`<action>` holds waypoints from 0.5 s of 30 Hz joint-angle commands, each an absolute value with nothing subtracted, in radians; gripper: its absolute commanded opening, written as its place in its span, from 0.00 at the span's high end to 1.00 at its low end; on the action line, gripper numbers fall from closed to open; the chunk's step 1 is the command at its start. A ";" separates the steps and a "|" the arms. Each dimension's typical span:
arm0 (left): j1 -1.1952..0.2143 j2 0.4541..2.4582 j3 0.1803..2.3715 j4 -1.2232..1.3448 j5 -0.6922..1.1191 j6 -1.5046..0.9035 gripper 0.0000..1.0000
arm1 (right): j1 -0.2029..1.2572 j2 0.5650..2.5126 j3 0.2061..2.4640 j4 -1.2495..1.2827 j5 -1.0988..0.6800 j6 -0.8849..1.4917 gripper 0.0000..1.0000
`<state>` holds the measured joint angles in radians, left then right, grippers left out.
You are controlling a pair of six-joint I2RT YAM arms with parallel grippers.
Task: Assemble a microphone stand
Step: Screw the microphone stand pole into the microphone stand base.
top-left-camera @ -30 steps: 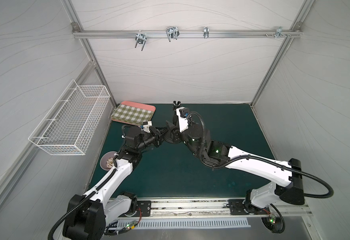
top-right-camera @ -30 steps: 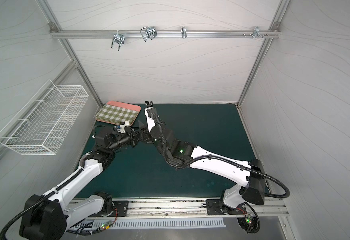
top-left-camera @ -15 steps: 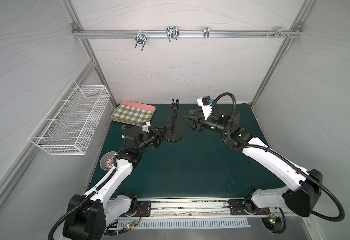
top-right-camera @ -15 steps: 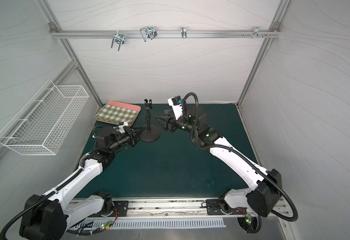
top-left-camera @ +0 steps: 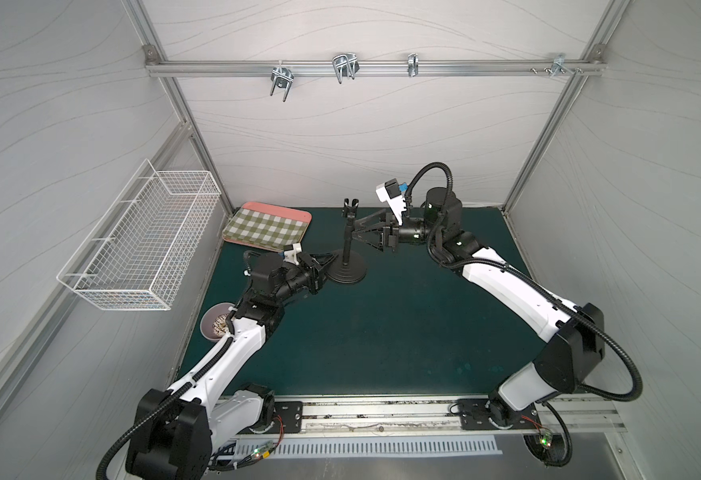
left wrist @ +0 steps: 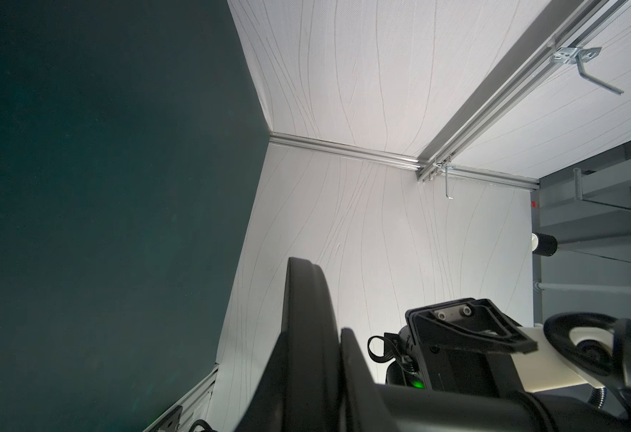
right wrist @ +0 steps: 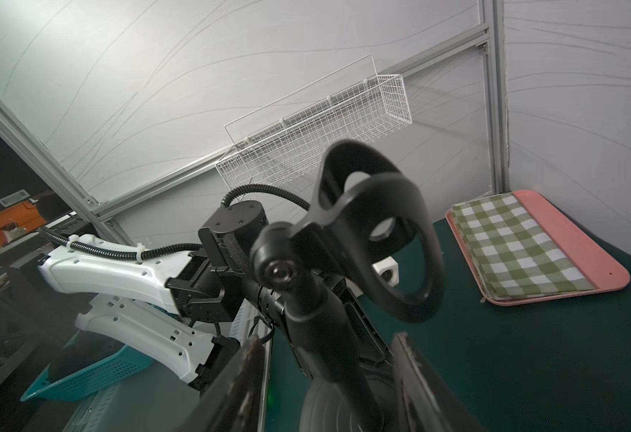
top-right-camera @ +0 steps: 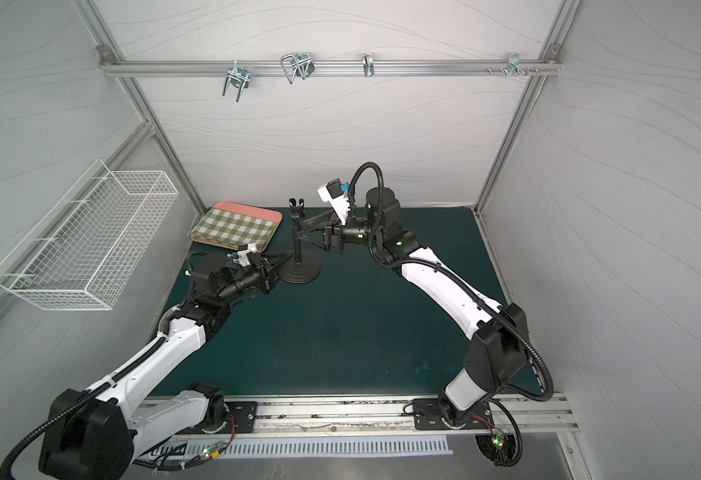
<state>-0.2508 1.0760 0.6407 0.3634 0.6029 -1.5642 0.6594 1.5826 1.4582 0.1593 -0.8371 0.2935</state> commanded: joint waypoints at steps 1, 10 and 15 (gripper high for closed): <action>-0.249 1.063 0.701 0.467 0.627 -1.590 1.00 | 0.668 1.614 1.505 0.212 -0.895 0.311 0.47; -0.246 1.053 0.690 0.470 0.624 -1.593 1.00 | 0.723 1.638 1.562 0.136 -0.859 0.227 0.66; -0.240 1.046 0.681 0.471 0.623 -1.594 1.00 | 0.761 1.571 1.489 0.117 -0.664 0.203 0.81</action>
<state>-0.2443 1.0702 0.6407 0.3527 0.6098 -1.5749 0.7185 1.6268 1.5208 0.1566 -0.7567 0.2188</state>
